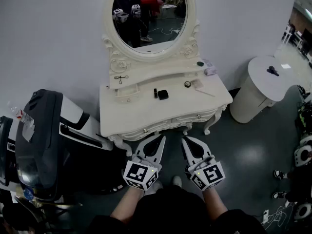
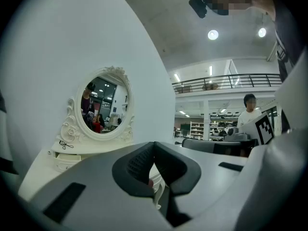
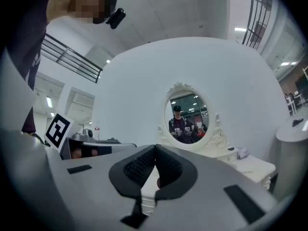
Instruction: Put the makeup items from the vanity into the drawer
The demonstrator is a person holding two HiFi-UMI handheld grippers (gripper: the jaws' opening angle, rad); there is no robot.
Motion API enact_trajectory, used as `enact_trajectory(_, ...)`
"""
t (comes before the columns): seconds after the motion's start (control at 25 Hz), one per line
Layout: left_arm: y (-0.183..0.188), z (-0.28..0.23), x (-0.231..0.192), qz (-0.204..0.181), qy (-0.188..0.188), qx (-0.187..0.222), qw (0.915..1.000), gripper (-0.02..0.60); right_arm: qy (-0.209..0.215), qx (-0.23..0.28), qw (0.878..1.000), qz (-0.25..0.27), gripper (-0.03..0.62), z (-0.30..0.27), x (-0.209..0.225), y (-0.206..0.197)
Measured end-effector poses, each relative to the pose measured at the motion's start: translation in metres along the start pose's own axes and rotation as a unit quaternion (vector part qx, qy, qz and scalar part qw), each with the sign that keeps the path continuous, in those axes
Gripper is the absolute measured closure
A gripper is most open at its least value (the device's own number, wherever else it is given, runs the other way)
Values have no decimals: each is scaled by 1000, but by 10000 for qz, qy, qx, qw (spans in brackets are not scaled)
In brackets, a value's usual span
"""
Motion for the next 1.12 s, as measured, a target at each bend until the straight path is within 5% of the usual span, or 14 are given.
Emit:
enact_trajectory(0.56, -6, 13, -15, 70, -37, -40, 10000, 566, -74, -60, 9999, -33, 571, -13, -14, -9)
enact_trajectory(1.12, -14, -33, -6, 88, 98, -220, 9997, 566, 113, -246, 9995, -150, 571, -18, 39, -2)
Point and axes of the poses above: the fingertips, and each gripper's own axes: z backward along the fingers, x to its right, y out of its top, the point moved 8 cm from there along z, backward along the fingers, and after that the axes turned 13 degrees about -z, right-handed, at the moved point
